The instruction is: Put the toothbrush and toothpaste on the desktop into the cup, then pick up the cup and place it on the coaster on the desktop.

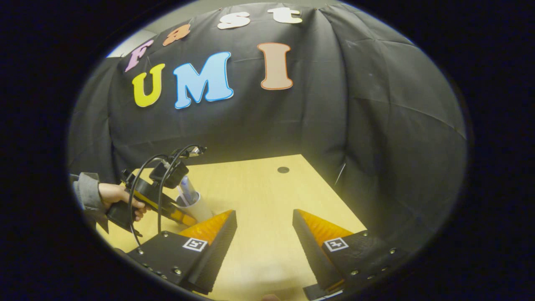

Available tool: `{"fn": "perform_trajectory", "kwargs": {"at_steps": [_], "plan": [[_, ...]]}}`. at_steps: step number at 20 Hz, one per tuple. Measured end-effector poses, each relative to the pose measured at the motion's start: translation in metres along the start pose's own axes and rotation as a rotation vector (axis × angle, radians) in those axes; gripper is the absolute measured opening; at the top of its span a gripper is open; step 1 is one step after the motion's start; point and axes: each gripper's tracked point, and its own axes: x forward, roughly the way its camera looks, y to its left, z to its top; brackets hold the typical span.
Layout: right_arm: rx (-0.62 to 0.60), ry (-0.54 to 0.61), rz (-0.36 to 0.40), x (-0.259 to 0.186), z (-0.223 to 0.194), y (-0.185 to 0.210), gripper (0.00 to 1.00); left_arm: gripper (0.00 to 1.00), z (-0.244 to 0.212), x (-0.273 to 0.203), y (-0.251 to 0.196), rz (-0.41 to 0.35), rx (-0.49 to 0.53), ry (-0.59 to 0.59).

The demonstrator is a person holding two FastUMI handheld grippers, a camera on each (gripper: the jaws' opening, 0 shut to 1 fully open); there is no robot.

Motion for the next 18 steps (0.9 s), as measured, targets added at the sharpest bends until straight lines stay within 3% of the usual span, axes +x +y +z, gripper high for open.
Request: {"fn": "perform_trajectory", "kwargs": {"at_steps": [5, 12, 14, 18], "plan": [[-0.021, -0.009, 0.018, -0.004, 0.002, -0.001, 0.86, 0.34, -0.002, 0.002, 0.0, 0.038, 0.002, 0.007], [-0.034, -0.025, 0.069, 0.0, 0.013, 0.004, 0.86, 0.38, -0.006, -0.011, -0.002, 0.034, -0.056, -0.053], [-0.048, -0.035, 0.093, 0.002, 0.02, 0.009, 0.86, 0.46, -0.013, -0.022, -0.003, 0.019, -0.088, -0.085], [-0.064, -0.044, 0.148, 0.005, 0.029, 0.026, 0.86, 0.53, -0.029, -0.059, 0.006, 0.004, -0.15, -0.185]]}}
